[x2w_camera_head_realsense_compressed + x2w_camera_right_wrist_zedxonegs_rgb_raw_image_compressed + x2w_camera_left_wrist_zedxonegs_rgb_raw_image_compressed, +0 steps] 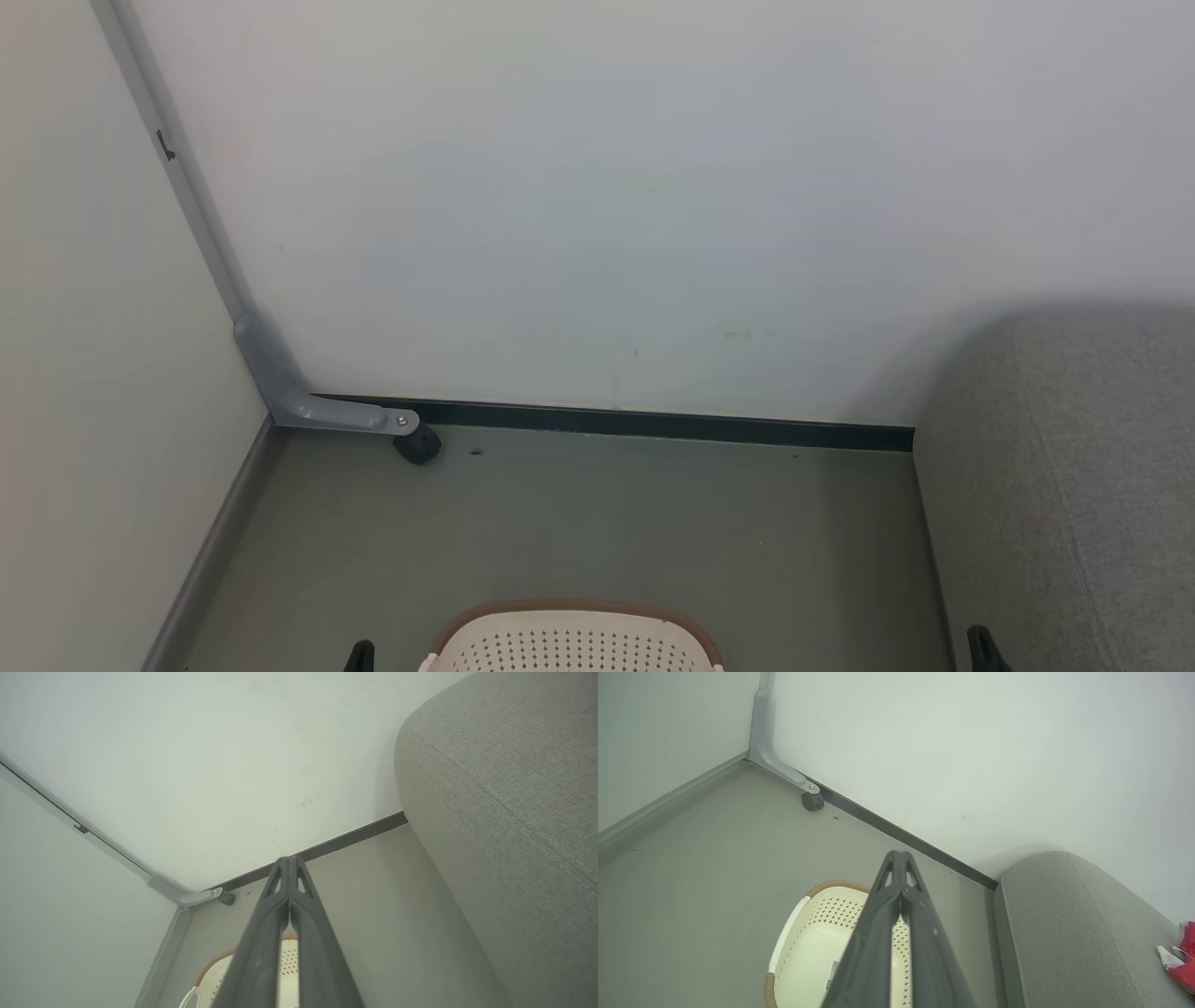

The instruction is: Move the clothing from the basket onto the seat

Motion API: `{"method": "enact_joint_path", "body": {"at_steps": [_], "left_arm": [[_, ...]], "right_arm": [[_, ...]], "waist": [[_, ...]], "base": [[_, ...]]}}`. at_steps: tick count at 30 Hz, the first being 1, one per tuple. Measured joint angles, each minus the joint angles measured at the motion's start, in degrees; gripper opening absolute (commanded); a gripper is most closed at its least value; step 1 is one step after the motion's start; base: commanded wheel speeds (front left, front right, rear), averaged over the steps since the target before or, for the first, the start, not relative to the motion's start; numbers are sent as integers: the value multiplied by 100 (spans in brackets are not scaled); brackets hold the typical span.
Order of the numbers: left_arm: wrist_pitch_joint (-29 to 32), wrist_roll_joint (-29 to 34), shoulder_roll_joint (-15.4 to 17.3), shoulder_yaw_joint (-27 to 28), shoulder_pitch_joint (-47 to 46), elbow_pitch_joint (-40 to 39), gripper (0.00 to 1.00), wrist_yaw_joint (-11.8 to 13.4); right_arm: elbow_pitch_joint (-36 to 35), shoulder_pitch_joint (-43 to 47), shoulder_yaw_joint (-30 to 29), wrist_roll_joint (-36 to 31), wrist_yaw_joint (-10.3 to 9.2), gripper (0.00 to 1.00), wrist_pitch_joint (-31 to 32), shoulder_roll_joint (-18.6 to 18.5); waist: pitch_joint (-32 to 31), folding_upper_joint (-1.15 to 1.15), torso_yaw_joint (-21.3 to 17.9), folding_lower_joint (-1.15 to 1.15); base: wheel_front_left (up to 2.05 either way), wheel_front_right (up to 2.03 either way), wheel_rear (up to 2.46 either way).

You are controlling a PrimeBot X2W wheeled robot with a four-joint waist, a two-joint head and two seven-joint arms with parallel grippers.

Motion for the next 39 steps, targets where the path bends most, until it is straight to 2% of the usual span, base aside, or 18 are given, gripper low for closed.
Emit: {"method": "enact_joint_path", "body": {"at_steps": [39], "left_arm": [[797,-2893,-47,736,-286,-265,0,-101]], "right_arm": [[229,-498,-709,3250,152,0,842,132]], "waist": [[105,0,-269,0]], "base": [[0,0,0]]}}
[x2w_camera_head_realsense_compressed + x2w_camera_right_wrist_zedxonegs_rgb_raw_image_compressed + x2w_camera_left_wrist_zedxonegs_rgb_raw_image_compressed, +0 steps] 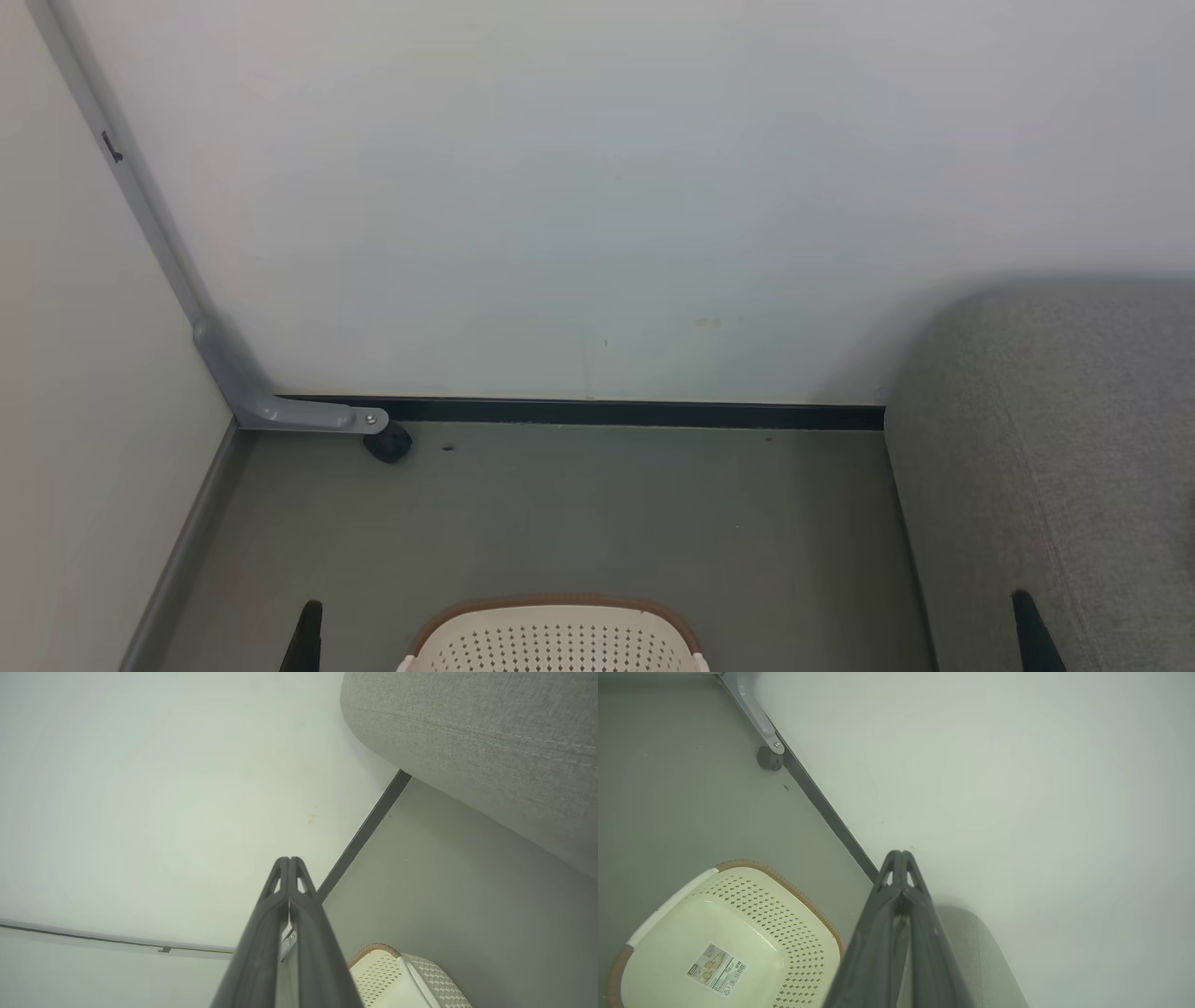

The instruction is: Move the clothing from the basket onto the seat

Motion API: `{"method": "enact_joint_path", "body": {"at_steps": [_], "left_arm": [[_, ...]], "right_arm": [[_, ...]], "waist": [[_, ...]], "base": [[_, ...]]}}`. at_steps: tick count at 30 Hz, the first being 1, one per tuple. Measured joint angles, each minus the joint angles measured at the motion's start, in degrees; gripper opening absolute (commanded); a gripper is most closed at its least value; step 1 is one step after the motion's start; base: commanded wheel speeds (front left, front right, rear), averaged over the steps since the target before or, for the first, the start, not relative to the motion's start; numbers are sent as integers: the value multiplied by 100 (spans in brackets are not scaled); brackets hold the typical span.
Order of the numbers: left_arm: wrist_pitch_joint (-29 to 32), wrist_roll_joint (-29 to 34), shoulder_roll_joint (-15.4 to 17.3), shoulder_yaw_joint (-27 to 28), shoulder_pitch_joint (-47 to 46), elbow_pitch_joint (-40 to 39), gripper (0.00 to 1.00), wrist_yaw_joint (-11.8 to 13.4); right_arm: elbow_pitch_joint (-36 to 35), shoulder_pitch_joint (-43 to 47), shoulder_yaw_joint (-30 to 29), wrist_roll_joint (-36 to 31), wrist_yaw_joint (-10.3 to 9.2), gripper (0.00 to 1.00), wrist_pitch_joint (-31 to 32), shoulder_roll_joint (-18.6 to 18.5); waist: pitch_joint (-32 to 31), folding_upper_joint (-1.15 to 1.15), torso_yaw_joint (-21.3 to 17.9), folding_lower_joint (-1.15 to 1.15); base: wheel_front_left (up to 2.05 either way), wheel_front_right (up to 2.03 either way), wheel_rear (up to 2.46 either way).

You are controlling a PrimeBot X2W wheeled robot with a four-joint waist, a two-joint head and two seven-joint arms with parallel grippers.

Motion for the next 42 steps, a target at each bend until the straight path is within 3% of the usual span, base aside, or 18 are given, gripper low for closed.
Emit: {"method": "enact_joint_path", "body": {"at_steps": [29,42], "left_arm": [[593,-2154,-59,539,-188,-171,0,-94],[598,-2257,-66,543,-222,-182,0,-94]], "right_arm": [[155,-436,-504,2405,103,0,558,76],[157,-436,-516,2415,109,0,558,79]], "waist": [[77,0,-196,0],[77,0,-196,0]], "base": [[0,0,0],[0,0,0]]}}
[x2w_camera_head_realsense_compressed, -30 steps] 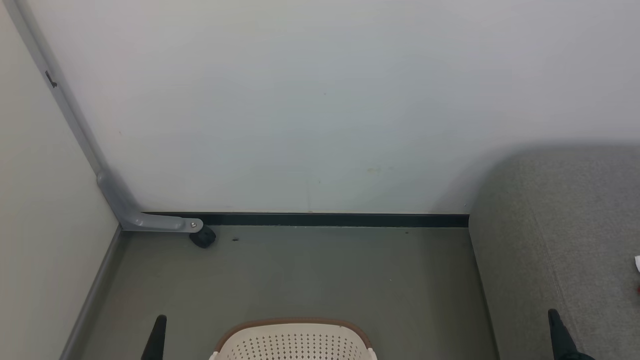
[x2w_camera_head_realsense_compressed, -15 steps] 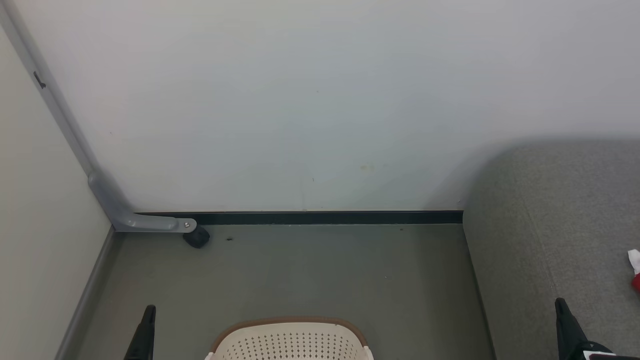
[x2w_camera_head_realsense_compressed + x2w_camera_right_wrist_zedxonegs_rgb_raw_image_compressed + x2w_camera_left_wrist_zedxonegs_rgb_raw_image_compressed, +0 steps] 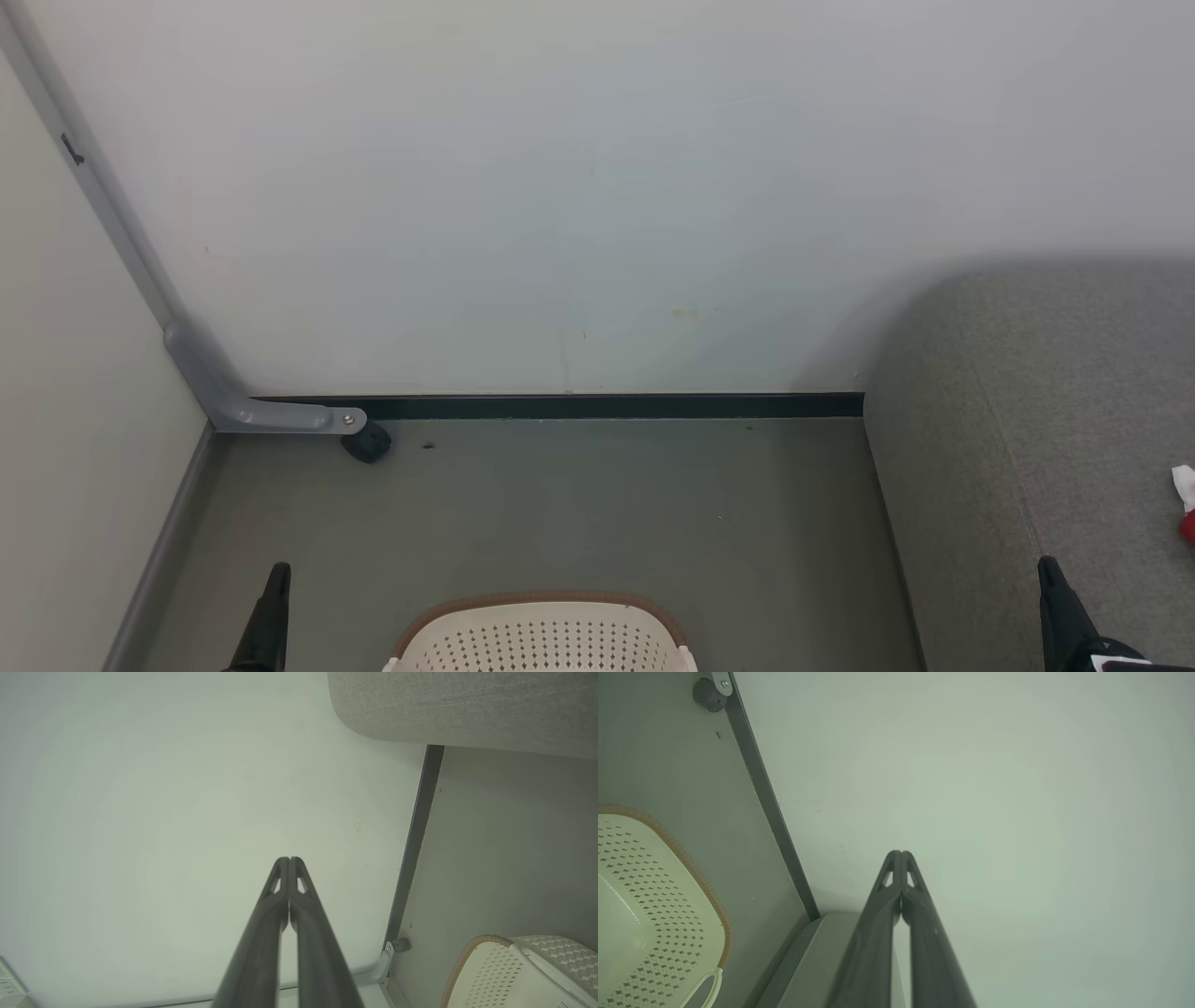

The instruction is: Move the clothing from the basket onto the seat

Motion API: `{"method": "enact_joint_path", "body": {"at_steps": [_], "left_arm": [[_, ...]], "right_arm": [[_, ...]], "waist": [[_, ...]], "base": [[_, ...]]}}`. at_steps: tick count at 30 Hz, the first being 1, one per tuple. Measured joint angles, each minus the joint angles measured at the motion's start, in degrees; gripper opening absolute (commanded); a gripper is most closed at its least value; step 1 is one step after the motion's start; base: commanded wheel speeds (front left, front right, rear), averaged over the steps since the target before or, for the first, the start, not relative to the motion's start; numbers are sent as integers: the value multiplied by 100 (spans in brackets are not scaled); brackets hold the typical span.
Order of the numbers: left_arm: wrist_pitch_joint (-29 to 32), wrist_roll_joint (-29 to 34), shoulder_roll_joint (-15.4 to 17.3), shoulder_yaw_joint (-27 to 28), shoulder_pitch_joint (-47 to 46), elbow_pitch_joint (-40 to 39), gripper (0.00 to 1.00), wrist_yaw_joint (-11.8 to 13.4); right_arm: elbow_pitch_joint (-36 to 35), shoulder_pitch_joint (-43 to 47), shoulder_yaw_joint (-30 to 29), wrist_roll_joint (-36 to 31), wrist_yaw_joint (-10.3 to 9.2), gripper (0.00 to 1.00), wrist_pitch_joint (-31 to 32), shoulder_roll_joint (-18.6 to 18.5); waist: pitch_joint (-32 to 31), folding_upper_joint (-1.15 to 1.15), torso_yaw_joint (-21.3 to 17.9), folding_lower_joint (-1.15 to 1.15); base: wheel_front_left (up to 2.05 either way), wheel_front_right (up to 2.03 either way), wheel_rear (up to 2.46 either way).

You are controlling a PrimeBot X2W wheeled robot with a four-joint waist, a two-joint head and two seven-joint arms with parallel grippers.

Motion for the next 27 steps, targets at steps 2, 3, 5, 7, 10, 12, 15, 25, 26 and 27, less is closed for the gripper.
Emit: {"method": "enact_joint_path", "body": {"at_steps": [2,3,5,7,10,12,15,25,26,27], "left_arm": [[0,0,0,0,0,-1,0,0],[0,0,0,0,0,-1,0,0],[0,0,-1,0,0,-1,0,0],[0,0,-1,0,0,-1,0,0],[0,0,-1,0,0,-2,0,0],[0,0,-2,0,0,-2,0,0],[0,0,-2,0,0,-3,0,0],[0,0,-3,0,0,-5,0,0],[0,0,-3,0,0,-5,0,0],[0,0,-3,0,0,-5,0,0]], "right_arm": [[0,0,0,1,0,0,0,0],[0,0,0,1,0,0,0,0],[0,0,0,1,0,0,0,0],[0,0,0,1,0,0,0,0],[0,0,1,1,0,0,0,0],[0,0,1,1,0,0,0,1],[0,0,1,1,0,0,0,1],[0,0,1,1,0,0,0,1],[0,0,1,1,0,0,0,1],[0,0,1,1,0,0,0,1]], "waist": [[0,0,0,0],[0,0,0,0],[0,0,0,0],[0,0,0,0],[0,0,0,0],[0,0,0,0],[0,0,0,0],[1,0,0,0],[1,0,0,0],[1,0,0,0]], "base": [[0,0,0],[0,0,0],[0,0,0],[0,0,0],[0,0,0],[0,0,0],[0,0,0],[0,0,0],[0,0,0],[0,0,0]]}}
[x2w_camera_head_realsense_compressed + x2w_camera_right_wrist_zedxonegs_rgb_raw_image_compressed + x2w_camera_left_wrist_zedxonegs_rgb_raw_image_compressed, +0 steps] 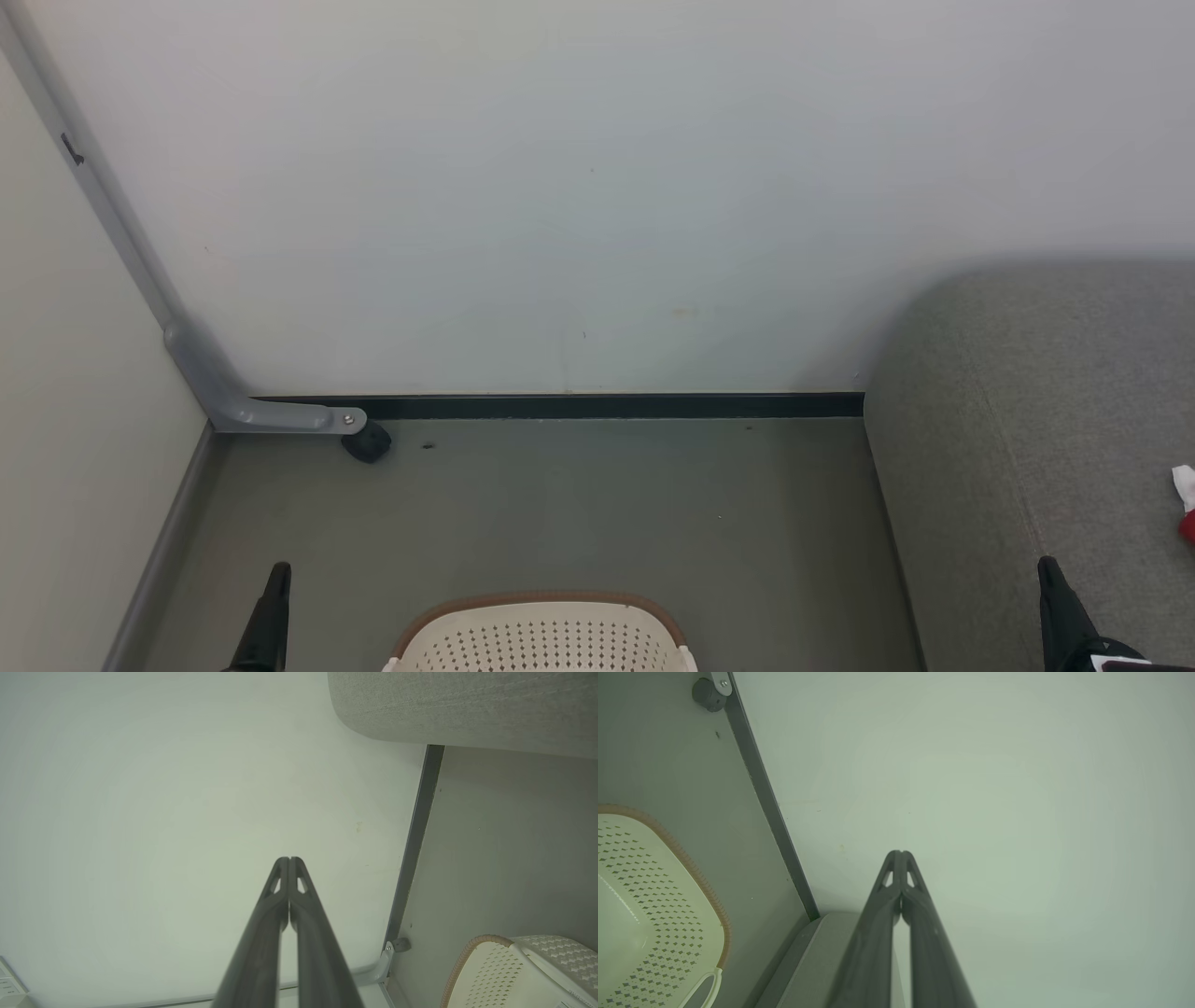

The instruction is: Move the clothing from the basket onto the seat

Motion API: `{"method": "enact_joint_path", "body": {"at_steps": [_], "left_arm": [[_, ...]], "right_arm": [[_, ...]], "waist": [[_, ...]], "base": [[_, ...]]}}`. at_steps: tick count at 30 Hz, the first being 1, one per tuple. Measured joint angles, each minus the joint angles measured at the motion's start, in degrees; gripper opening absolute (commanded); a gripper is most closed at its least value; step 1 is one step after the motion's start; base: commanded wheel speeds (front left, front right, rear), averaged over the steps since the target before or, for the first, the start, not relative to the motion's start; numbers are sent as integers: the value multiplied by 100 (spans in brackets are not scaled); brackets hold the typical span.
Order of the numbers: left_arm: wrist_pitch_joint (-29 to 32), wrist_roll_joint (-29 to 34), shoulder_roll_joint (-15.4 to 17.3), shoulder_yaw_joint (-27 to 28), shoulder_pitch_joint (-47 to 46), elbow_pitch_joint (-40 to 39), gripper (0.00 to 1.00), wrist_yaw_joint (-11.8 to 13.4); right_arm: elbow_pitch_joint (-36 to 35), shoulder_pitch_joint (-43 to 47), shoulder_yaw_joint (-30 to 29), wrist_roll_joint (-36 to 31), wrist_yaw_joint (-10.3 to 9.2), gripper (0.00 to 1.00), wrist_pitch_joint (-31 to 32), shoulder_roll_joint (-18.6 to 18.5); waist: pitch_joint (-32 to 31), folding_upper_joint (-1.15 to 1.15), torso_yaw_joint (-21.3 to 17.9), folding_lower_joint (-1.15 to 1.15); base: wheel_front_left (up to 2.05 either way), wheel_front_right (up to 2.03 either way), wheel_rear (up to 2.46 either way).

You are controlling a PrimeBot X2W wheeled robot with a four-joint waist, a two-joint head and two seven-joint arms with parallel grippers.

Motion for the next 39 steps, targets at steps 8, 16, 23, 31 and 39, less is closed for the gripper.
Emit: {"method": "enact_joint_path", "body": {"at_steps": [8,16,23,31,39], "left_arm": [[0,0,0,0,0,-2,0,0],[0,0,-1,0,0,-4,0,0],[0,0,-1,0,0,-5,0,0],[-1,0,-1,0,0,-8,0,0],[0,0,-2,0,0,-8,0,0]], "right_arm": [[0,0,0,0,0,0,0,0],[0,0,0,0,0,0,0,0],[0,0,0,0,0,0,0,0],[0,0,0,0,0,0,0,0],[0,0,0,0,0,0,0,0]], "waist": [[0,0,0,0],[0,0,0,0],[0,0,0,0],[0,0,0,0],[0,0,0,0]], "base": [[0,0,0],[0,0,0],[0,0,0],[0,0,0],[0,0,0]]}}
